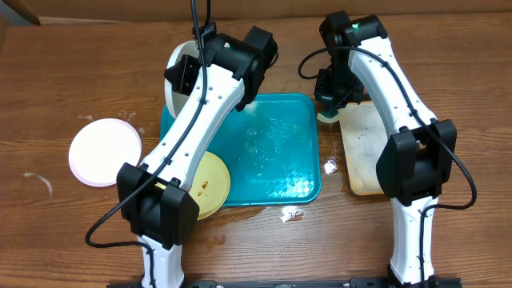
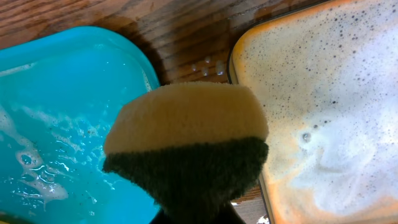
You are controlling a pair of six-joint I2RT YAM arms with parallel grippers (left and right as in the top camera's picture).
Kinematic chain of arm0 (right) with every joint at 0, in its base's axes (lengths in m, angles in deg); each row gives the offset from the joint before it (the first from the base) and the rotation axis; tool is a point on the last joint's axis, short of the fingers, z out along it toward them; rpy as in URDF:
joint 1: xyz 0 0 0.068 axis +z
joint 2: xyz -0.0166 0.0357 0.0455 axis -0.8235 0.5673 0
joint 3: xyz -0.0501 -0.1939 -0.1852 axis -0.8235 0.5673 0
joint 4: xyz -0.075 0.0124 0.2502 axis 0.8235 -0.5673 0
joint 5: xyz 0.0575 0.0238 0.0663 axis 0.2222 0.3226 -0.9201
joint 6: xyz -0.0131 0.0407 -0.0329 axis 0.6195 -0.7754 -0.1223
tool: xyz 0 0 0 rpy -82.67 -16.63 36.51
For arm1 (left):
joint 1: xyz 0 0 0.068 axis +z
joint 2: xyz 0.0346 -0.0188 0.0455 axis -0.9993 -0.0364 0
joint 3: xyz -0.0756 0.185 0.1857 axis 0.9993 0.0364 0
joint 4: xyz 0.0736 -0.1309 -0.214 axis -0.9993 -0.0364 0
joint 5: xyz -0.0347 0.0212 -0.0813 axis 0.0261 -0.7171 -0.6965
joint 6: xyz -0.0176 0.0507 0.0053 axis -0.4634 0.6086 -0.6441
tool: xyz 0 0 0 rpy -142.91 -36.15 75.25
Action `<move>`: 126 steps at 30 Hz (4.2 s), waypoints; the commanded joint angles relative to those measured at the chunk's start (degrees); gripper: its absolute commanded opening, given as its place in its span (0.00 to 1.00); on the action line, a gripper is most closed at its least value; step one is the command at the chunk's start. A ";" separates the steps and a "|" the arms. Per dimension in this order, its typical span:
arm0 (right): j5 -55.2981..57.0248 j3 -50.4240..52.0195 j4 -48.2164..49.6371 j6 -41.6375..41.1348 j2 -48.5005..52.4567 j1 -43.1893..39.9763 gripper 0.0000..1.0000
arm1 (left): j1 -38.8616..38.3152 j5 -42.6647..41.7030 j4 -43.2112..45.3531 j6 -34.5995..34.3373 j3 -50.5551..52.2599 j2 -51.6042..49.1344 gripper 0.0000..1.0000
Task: Clean dirty plates on tray and stack at the side
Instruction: 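Lift the scrubbed white plate with the left gripper and carry it left, then lower the white plate onto the plate stack left of the tray, release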
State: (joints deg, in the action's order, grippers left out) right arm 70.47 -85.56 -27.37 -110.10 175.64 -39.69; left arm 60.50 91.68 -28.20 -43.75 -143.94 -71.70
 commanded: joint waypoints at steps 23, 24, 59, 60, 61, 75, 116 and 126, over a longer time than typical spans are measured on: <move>-0.52 -1.44 0.33 0.81 -1.44 0.04 0.04 | -1.51 2.01 -1.36 -1.97 -1.40 -0.59 0.04; -0.52 -1.44 0.26 0.81 -1.44 0.04 0.04 | -1.99 1.77 -2.32 -3.82 -1.40 -0.59 0.04; -1.36 -1.44 0.11 1.40 -1.44 0.00 0.04 | -1.31 -3.08 -6.27 -12.28 -0.66 -2.62 0.04; -1.36 -1.44 0.24 1.40 -1.44 -0.02 0.04 | -1.46 -2.10 -5.79 -13.18 -0.74 -2.64 0.04; -1.42 -1.44 0.39 1.38 -1.44 -0.02 0.04 | -1.33 -2.67 -5.16 -11.93 -0.74 -2.89 0.04; -1.79 -1.44 -0.28 1.40 -1.44 0.00 0.04 | 2.84 -18.03 -6.21 -11.96 -0.66 -2.71 0.04; -1.99 -1.44 -3.39 1.42 -1.44 -0.11 0.04 | 59.78 -83.58 22.25 14.58 38.05 26.10 0.04; -1.97 -1.44 -4.46 1.49 -1.44 -0.11 0.04 | 65.90 -86.03 34.73 13.66 55.69 28.83 0.04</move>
State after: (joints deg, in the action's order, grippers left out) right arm 68.98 -85.56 -31.87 -108.85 175.64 -39.69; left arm 123.84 8.71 5.28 -30.98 -88.55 -44.86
